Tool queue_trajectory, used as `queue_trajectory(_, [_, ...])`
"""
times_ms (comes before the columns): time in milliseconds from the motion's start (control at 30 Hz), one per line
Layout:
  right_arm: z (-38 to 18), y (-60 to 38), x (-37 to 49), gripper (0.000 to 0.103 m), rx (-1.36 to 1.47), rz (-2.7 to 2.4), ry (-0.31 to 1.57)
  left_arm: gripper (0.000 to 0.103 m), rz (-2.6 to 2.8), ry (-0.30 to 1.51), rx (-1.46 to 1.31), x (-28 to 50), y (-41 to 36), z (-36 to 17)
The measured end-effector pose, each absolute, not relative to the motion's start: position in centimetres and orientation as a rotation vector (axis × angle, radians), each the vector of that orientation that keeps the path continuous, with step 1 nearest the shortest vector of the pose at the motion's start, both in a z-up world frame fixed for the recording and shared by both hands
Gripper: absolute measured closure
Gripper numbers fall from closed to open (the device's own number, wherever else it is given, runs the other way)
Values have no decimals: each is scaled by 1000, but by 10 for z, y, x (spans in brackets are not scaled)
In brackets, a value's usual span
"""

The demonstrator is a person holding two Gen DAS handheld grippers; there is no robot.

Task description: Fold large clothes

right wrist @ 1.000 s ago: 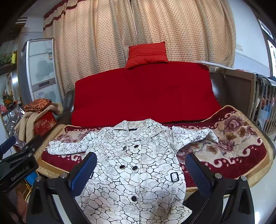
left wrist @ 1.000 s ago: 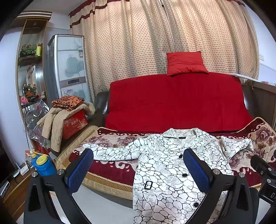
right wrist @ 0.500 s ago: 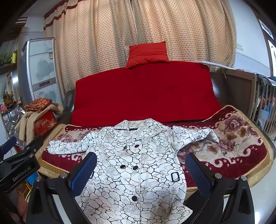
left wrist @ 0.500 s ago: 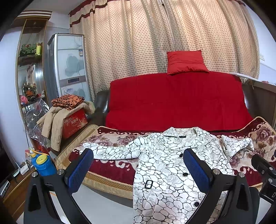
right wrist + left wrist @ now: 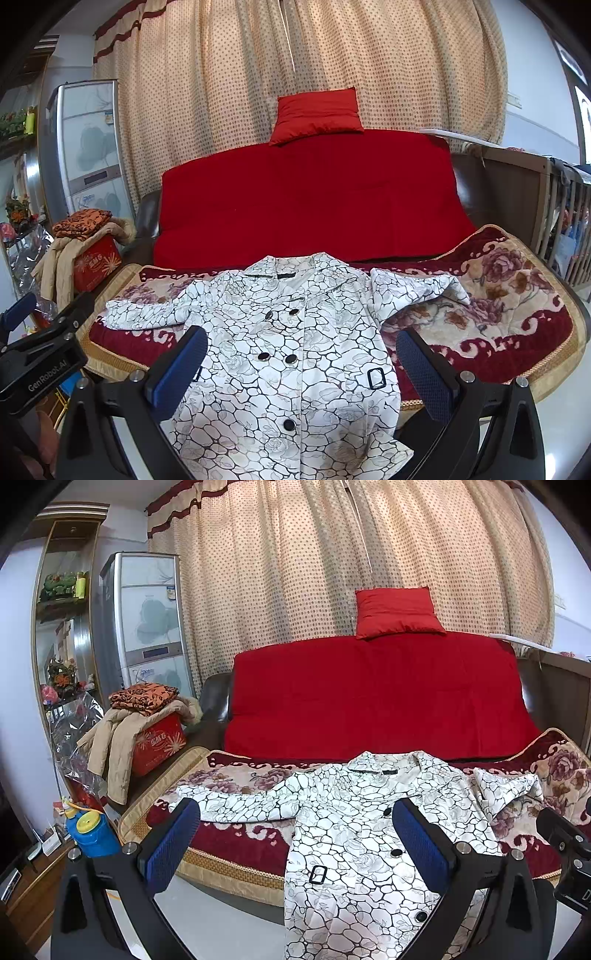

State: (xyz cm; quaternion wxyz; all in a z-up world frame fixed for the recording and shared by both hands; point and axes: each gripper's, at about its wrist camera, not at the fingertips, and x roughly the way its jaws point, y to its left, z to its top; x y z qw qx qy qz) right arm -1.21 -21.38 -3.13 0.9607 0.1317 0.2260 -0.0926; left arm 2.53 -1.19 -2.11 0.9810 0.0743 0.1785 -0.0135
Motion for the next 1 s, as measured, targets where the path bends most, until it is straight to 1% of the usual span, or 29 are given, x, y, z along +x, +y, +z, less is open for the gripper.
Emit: queue_trajectory(1000, [-33,-216,2,0,252,-194,470,0,-28,380,147,41,-15,-24])
